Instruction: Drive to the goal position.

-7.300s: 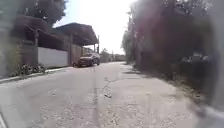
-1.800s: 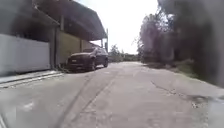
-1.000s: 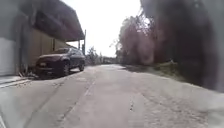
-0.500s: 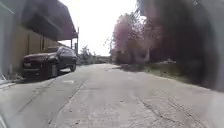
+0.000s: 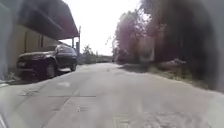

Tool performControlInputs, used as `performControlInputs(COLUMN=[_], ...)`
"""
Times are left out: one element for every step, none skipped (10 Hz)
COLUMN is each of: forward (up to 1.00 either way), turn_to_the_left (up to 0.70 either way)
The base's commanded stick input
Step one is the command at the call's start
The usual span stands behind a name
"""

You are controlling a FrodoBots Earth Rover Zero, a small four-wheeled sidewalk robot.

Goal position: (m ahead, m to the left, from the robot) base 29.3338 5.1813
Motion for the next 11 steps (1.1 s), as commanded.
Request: performControlInputs(forward=[1.0, 1.0, 1.0, 1.0, 1.0, 1.0, 1.0, 1.0, 1.0, 1.0, 1.0], turn_to_the_left=[0.05, 0.05, 0.05, 0.05, 0.05, 0.05, 0.05, 0.05, 0.05, 0.05, 0.05])
